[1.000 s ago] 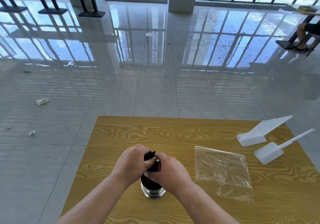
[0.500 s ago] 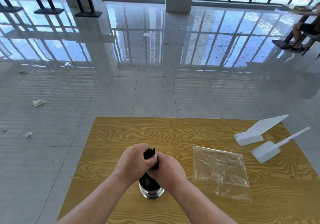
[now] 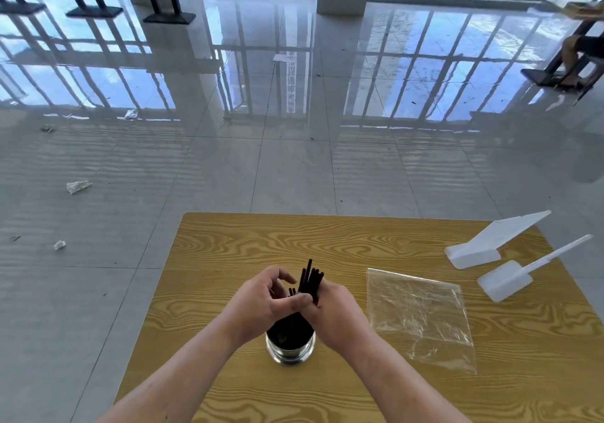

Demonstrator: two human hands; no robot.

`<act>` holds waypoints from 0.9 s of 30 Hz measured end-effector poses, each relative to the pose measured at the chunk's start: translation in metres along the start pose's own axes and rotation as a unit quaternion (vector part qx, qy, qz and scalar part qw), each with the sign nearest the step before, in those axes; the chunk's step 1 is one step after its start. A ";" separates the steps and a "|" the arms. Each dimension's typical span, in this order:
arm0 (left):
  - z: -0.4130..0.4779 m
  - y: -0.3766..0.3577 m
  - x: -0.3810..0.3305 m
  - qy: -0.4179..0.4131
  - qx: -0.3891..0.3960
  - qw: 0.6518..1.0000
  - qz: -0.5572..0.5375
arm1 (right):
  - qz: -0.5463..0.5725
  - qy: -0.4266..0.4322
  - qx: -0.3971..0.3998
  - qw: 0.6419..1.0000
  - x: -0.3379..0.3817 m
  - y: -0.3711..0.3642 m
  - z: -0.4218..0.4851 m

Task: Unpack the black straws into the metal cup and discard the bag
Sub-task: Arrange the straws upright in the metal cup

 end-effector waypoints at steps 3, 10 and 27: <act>-0.003 0.004 0.008 0.015 -0.025 0.999 0.034 | 0.065 -0.006 -0.046 0.997 -0.004 0.016 -0.002; -0.012 0.002 0.013 0.073 0.008 0.995 0.063 | 0.251 -0.016 -0.134 0.959 -0.008 0.058 -0.006; -0.009 0.007 -0.014 0.069 -0.085 0.906 -0.410 | 0.672 -0.178 0.027 0.719 0.011 -0.021 -0.018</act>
Point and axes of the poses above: each hand's wrist, its own z-axis towards the middle knuckle, its own y-axis out of the back of the hand, x = y × z, the point moved 7 cm from there along z, towards the middle knuckle
